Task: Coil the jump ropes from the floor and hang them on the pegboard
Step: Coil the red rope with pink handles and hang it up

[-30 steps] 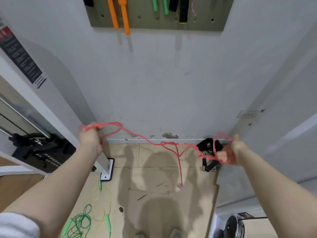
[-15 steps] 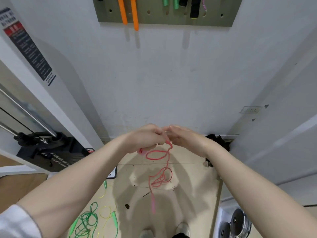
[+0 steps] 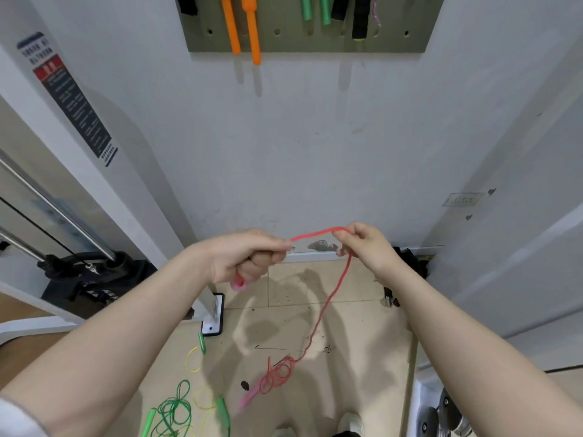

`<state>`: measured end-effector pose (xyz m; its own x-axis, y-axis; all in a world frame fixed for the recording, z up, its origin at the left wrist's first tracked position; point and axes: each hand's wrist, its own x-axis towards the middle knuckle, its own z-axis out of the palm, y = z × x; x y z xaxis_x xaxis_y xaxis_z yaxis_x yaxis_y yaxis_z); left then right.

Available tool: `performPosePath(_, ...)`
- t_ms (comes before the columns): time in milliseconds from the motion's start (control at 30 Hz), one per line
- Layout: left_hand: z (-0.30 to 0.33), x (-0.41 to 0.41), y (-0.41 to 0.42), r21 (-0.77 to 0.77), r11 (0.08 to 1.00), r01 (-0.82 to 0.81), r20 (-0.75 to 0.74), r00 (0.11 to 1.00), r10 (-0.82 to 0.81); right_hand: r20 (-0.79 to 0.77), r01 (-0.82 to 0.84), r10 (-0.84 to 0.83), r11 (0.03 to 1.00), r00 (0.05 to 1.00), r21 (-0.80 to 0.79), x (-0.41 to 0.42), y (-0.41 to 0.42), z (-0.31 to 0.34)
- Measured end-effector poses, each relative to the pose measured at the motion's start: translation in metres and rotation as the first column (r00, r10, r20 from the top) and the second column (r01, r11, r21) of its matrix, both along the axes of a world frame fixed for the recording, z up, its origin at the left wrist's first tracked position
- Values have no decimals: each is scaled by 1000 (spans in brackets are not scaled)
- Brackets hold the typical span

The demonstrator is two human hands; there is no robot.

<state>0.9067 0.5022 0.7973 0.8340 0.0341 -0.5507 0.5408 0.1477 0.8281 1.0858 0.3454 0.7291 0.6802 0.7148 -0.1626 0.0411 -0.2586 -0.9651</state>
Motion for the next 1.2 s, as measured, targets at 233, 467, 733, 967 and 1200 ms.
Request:
performPosePath(233,-4,9,3,-630,748,-208,352,782,514,-160,-294,283,954,946,-50,-31,11,-15)
performPosePath(467,-33,0,32,-600,565,-566,214,567,795,-309,-651,581,584,753,-485,-40,-14,-22)
performPosePath(733,-39,17,19,-81,910,-406,279,867,412,233,-483,858,460,458,-745,-63,9,54)
performPosePath(967,-30,17,-13,-168,985,48,231,973,-8,527,-401,510,860,680,-315,-43,22,96)
performPosePath(1200,-3,26,4,-524,771,363,467,879,-97,283,-15,-19,993,959,118,-21,26,71)
